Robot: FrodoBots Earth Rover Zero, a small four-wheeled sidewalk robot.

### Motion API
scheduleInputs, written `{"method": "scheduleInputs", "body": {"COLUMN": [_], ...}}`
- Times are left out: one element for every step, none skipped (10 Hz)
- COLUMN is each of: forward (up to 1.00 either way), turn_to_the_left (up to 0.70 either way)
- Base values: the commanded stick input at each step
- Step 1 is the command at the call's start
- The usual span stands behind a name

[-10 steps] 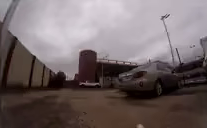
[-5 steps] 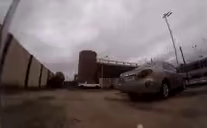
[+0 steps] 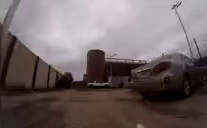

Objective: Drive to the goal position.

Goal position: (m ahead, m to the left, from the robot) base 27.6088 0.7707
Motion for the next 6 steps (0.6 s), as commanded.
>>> {"method": "scheduleInputs", "body": {"forward": [1.00,1.00,1.00,1.00,1.00,1.00], "turn_to_the_left": [0.00,0.00,0.00,0.00,0.00,0.00]}}
